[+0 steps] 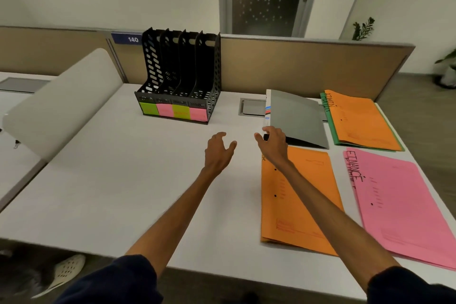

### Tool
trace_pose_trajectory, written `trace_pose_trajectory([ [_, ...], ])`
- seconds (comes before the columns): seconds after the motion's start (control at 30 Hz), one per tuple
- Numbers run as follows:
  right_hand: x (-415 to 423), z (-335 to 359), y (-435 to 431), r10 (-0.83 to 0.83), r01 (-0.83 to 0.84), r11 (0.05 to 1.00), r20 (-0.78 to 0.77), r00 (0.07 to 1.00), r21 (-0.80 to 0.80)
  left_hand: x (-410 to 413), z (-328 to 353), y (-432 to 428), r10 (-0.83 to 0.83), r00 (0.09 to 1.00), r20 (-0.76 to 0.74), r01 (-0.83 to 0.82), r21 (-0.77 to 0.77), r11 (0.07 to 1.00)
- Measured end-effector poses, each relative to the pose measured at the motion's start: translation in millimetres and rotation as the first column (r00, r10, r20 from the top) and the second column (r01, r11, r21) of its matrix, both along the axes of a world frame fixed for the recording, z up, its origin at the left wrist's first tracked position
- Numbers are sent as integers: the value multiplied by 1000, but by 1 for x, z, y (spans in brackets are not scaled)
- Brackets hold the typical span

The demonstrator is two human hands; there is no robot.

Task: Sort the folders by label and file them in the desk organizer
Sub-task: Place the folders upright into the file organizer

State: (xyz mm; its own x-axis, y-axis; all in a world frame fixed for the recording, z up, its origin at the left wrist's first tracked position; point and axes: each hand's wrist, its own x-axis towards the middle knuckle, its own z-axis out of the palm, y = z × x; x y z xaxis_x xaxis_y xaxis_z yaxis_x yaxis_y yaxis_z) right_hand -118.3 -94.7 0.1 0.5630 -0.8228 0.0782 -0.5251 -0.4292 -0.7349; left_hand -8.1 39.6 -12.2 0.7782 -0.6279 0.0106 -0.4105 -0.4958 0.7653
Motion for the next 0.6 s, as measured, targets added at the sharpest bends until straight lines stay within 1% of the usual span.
trace_pose_trajectory([
  [0.17, 9, -4, -12, 6, -6, 1000, 8, 1000, 20, 7, -3, -6, 35, 999, -13, -35, -8, 999],
  [0.3, 5, -13, -19, -14, 15, 999, -34, 999, 36, 4, -15, -11, 23, 999, -33, -22, 15, 1000],
  [0.5, -10, -29, -35, -130, 136, 987, -74, 989, 91, 4, -27, -32, -76, 992, -104, 80, 32, 996],
  [0.6, -23, -39, -45, -236, 248, 960, -97, 967, 132, 4, -33, -48, -171, 976, -136, 184, 95, 978],
])
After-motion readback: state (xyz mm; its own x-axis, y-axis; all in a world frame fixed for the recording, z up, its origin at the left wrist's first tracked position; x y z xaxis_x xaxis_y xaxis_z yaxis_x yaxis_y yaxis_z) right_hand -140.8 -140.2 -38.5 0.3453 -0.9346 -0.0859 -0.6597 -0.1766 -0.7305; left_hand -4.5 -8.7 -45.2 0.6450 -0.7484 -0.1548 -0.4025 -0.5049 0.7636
